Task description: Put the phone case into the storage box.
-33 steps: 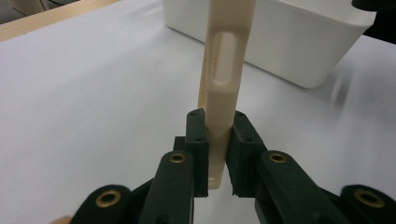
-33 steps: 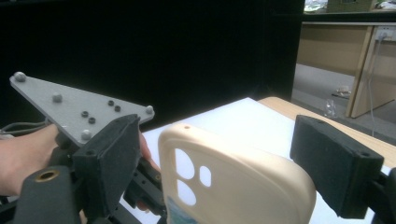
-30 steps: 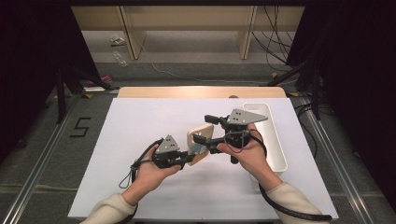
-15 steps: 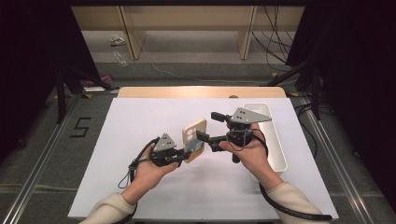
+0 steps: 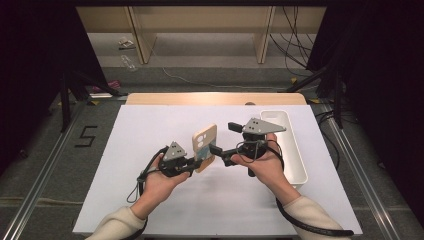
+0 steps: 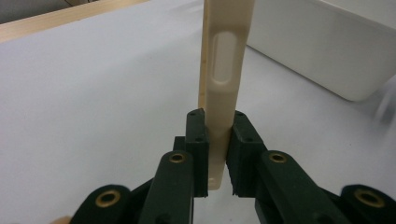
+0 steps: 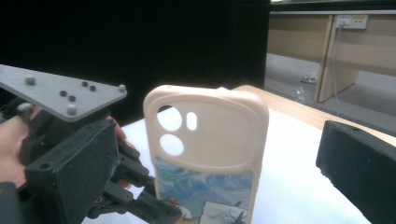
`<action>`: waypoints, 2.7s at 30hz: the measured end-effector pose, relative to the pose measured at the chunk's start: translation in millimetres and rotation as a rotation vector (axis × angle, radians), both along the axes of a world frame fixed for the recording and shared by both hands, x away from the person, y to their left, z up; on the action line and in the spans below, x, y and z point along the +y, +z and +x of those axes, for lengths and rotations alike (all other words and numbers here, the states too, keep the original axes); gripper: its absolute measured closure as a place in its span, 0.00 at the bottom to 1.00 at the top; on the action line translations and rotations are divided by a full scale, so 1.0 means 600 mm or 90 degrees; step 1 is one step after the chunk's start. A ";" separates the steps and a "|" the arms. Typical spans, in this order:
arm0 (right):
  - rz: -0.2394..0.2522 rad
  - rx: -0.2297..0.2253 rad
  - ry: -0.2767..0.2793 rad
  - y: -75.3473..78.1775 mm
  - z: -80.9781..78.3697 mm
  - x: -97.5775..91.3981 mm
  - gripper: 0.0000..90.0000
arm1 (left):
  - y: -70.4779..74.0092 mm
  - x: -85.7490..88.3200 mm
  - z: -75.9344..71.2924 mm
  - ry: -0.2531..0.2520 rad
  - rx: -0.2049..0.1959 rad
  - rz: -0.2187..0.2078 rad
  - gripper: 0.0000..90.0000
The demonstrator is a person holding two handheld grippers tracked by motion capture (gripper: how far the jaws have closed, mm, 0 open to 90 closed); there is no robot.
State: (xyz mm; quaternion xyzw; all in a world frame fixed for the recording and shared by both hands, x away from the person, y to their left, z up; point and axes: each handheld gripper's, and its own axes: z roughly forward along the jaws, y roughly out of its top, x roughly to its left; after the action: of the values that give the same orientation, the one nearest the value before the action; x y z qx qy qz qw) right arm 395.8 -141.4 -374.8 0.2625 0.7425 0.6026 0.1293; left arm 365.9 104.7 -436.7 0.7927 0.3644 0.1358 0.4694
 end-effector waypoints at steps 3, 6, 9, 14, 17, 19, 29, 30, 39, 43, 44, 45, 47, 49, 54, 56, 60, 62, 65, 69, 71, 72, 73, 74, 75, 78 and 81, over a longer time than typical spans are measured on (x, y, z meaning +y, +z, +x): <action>-0.003 0.002 -0.006 -0.002 0.000 0.001 0.00 | 0.001 -0.002 -0.001 -0.001 -0.001 0.000 0.89; -0.004 0.003 -0.010 -0.004 0.000 0.002 0.00 | 0.000 -0.005 -0.002 0.001 0.000 0.001 0.89; -0.006 0.007 -0.012 -0.007 0.000 0.004 0.00 | 0.000 -0.010 -0.003 0.000 -0.001 0.002 0.89; -0.005 0.012 -0.018 -0.011 0.000 0.007 0.00 | 0.001 -0.020 -0.004 -0.003 0.001 0.006 0.89; -0.005 0.014 -0.026 -0.012 -0.001 0.008 0.00 | 0.001 -0.028 -0.004 -0.006 -0.002 0.007 0.89; -0.003 0.015 -0.030 -0.012 0.000 0.007 0.00 | 0.000 -0.033 -0.005 -0.010 -0.002 0.008 0.89; -0.006 0.018 -0.038 -0.018 -0.001 0.013 0.00 | 0.000 -0.054 -0.010 -0.020 -0.006 0.008 0.89; -0.006 0.018 -0.041 -0.018 -0.001 0.013 0.00 | 0.000 -0.055 -0.011 -0.022 -0.006 0.010 0.89; -0.004 0.018 -0.042 -0.021 -0.002 0.015 0.00 | 0.000 -0.058 -0.013 -0.022 -0.002 0.007 0.89; -0.005 0.021 -0.044 -0.022 -0.002 0.016 0.00 | 0.000 -0.059 -0.014 -0.024 -0.004 0.006 0.88; -0.004 0.022 -0.044 -0.023 -0.002 0.016 0.01 | 0.000 -0.059 -0.014 -0.023 -0.003 0.006 0.89; -0.003 0.023 -0.046 -0.023 -0.002 0.016 0.01 | 0.000 -0.059 -0.014 -0.022 -0.004 0.005 0.89; -0.002 0.026 -0.050 -0.024 -0.002 0.016 0.03 | 0.000 -0.059 -0.013 -0.022 -0.004 0.004 0.89; -0.002 0.027 -0.052 -0.024 -0.002 0.016 0.05 | 0.000 -0.059 -0.013 -0.022 -0.004 0.004 0.88; -0.001 0.026 -0.063 -0.025 -0.003 0.016 0.11 | 0.000 -0.058 -0.013 -0.021 -0.003 0.002 0.88; -0.002 0.025 -0.064 -0.025 -0.004 0.015 0.12 | 0.000 -0.058 -0.013 -0.022 -0.002 0.002 0.88; -0.006 0.016 -0.063 -0.025 -0.005 0.017 0.13 | 0.000 -0.058 -0.013 -0.022 -0.002 0.001 0.88; -0.007 0.015 -0.062 -0.024 -0.005 0.017 0.13 | 0.000 -0.057 -0.012 -0.021 -0.002 0.001 0.88; -0.008 0.011 -0.063 -0.024 -0.005 0.017 0.13 | 0.000 -0.057 -0.012 -0.021 -0.004 -0.001 0.88; -0.005 0.009 -0.063 -0.023 -0.006 0.017 0.14 | 0.001 -0.056 -0.012 -0.022 -0.005 -0.002 0.88; -0.007 0.010 -0.063 -0.022 -0.007 0.017 0.14 | 0.001 -0.056 -0.012 -0.024 -0.007 -0.002 0.88; -0.007 0.009 -0.060 -0.022 -0.006 0.017 0.14 | 0.001 -0.055 -0.012 -0.026 -0.010 0.001 0.88; -0.006 0.008 -0.060 -0.022 -0.006 0.017 0.14 | 0.001 -0.055 -0.012 -0.028 -0.014 0.002 0.88; -0.004 0.009 -0.061 -0.022 -0.006 0.016 0.14 | 0.001 -0.055 -0.012 -0.029 -0.014 0.002 0.88; -0.004 0.008 -0.062 -0.022 -0.006 0.016 0.14 | 0.002 -0.055 -0.012 -0.030 -0.016 0.001 0.87; 0.000 0.011 -0.064 -0.021 -0.006 0.015 0.14 | 0.002 -0.054 -0.012 -0.033 -0.020 0.000 0.87; 0.006 0.016 -0.065 -0.019 -0.007 0.014 0.14 | 0.001 -0.053 -0.012 -0.039 -0.023 0.003 0.84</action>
State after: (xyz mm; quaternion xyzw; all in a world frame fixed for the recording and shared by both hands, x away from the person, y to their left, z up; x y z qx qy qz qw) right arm 391.6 -132.7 -386.2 0.3078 0.7267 0.5957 0.1492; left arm 358.7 72.9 -436.4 0.8019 0.3311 0.1365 0.4783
